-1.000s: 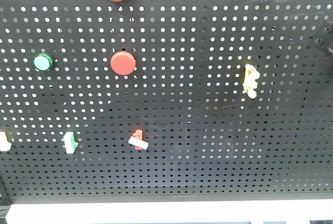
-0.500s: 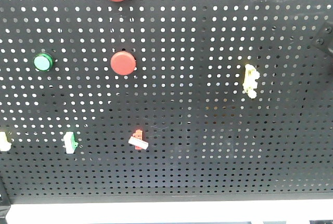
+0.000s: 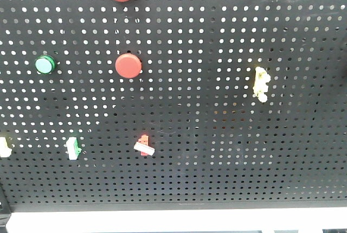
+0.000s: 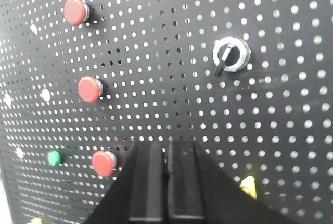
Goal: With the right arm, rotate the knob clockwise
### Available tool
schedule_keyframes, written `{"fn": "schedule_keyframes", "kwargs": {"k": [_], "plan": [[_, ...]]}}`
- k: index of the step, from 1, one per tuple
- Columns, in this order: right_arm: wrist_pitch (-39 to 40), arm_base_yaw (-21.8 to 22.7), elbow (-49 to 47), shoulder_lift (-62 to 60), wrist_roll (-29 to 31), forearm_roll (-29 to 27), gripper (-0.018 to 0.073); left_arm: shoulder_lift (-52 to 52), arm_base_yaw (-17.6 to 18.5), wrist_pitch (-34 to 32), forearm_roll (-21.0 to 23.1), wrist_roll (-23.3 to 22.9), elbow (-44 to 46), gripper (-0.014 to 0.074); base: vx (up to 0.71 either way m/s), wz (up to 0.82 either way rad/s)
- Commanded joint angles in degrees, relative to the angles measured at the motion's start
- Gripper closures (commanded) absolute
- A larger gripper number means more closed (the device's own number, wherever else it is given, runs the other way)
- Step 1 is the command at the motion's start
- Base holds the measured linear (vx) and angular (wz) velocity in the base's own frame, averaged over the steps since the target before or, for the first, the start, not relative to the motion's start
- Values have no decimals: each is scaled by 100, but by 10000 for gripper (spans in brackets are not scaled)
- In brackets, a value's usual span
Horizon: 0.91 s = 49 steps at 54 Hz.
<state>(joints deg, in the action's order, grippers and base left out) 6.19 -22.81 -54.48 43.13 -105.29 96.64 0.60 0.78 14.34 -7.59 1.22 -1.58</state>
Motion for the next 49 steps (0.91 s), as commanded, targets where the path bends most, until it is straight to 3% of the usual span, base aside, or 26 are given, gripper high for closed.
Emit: {"fn": "schedule_keyframes", "kwargs": {"k": [1, 12, 16, 22, 29, 49], "plan": [[-270, 12, -161, -86, 964, -875, 573, 93, 17, -438, 47, -8, -154, 603, 0, 0], [-1221, 12, -161, -417, 5293, -4665, 571, 93, 17, -438, 47, -8, -154, 603, 0, 0], [-1721, 12, -161, -667, 6980, -6330, 571, 93, 17, -438, 47, -8, -154, 603, 0, 0], [-2469, 12, -161, -972, 8847, -7906, 571, 93, 17, -438, 47, -8, -154, 603, 0, 0], [-2995, 12, -161, -1192, 9542, -8496, 571, 93, 17, -438, 47, -8, -154, 603, 0, 0], [-2852, 12, -161, -1447, 9759, -8644, 568, 93, 17, -438, 47, -8, -154, 603, 0, 0]]}}
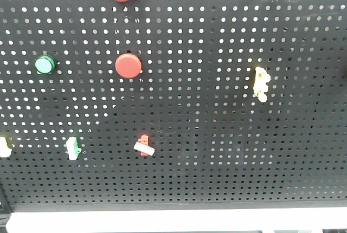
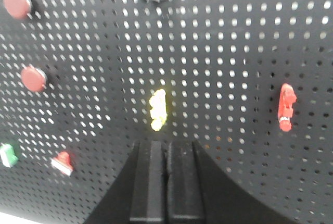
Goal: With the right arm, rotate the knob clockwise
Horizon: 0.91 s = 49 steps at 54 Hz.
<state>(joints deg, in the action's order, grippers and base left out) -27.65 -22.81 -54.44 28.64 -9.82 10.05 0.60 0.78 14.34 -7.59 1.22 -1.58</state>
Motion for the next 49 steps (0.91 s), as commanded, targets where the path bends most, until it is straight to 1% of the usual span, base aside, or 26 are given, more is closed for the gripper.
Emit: {"fn": "schedule_keyframes", "kwargs": {"k": [1, 3, 6, 12, 17, 22, 28, 31, 38, 42, 49], "plan": [[537, 29, -151, -31, 284, 15, 568, 93, 17, -438, 47, -8, -154, 603, 0, 0], [662, 89, -81, -145, 386, 3, 568, 93, 17, -438, 47, -8, -154, 603, 0, 0], [964, 292, 161, -387, 382, -5, 568, 93, 17, -438, 47, -8, -154, 603, 0, 0], [1734, 920, 1044, -1123, 382, -5, 568, 93, 17, -438, 47, -8, -154, 603, 0, 0], [2211, 1295, 1780, -1838, 382, 0, 568, 93, 17, -438, 47, -8, -154, 603, 0, 0], [2210, 1577, 2315, -2416, 382, -26, 568, 93, 17, -438, 47, -8, -154, 603, 0, 0], [2187, 1878, 2755, -2972, 382, -197, 568, 93, 17, -438, 47, -8, -154, 603, 0, 0], [2186, 2074, 2923, -3004, 407, -296, 568, 93, 17, -438, 47, -8, -154, 603, 0, 0], [1988, 2392, 3201, -2988, 427, -308, 568, 100, 17, -439, 47, -8, -154, 603, 0, 0], [2011, 2480, 3437, -2988, 427, -308, 568, 100, 17, -439, 47, -8, -154, 603, 0, 0], [2137, 2474, 3909, -2988, 427, -321, 568, 100, 17, -439, 47, -8, -154, 603, 0, 0]]}}
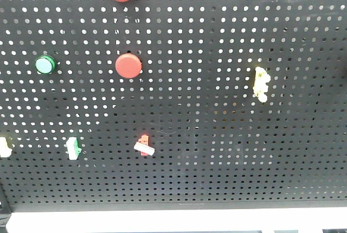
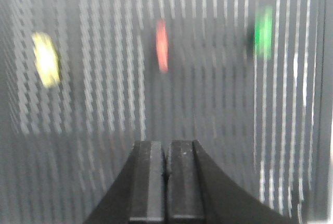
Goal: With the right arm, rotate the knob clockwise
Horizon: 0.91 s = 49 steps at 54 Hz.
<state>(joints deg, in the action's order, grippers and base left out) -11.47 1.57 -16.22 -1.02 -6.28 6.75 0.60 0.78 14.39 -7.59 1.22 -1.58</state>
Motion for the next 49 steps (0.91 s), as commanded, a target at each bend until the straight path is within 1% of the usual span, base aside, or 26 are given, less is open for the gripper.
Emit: {"fn": "schedule_keyframes", "kwargs": {"k": [1, 7, 8, 13, 20, 31, 49], "plan": [[519, 29, 171, -22, 73, -7, 568, 100, 17, -445, 47, -8, -154, 603, 0, 0], [551, -67, 580, -22, 73, -207, 567, 100, 17, -445, 47, -8, -154, 603, 0, 0], [735, -163, 978, -22, 123, -178, 566, 100, 17, -445, 47, -8, -154, 603, 0, 0], [1027, -163, 1375, -22, 283, -144, 566, 100, 17, -445, 47, -8, -154, 603, 0, 0], [1661, -163, 1881, -28, 261, -257, 566, 100, 17, -445, 47, -8, -154, 603, 0, 0], [1372, -157, 1873, -23, 261, -272, 565, 100, 17, -445, 47, -8, -154, 603, 0, 0], [1365, -153, 1873, -23, 261, -252, 565, 100, 17, -445, 47, -8, -154, 603, 0, 0]]}}
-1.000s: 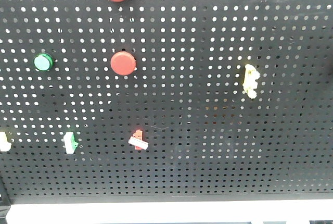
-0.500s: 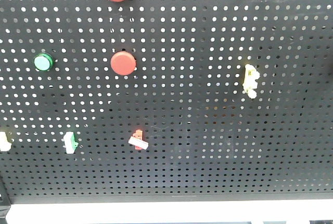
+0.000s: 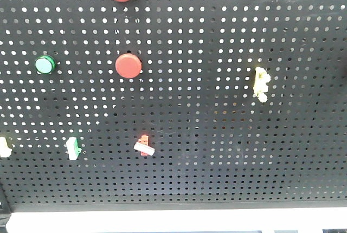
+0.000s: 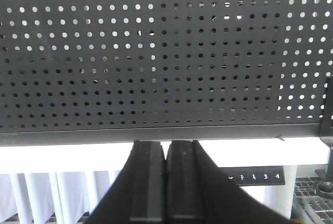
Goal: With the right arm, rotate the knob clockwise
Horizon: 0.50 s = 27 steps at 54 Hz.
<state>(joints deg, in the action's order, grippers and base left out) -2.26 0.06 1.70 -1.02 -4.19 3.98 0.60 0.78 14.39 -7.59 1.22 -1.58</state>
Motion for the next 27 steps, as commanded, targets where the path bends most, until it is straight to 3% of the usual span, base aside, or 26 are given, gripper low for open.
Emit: {"fn": "schedule_keyframes", "kwargs": {"k": [1, 27], "plan": [[443, -2, 81, -23, 52, 25, 565, 100, 17, -445, 47, -8, -154, 603, 0, 0], [443, -2, 81, -23, 52, 25, 565, 100, 17, -445, 47, -8, -154, 603, 0, 0]]}}
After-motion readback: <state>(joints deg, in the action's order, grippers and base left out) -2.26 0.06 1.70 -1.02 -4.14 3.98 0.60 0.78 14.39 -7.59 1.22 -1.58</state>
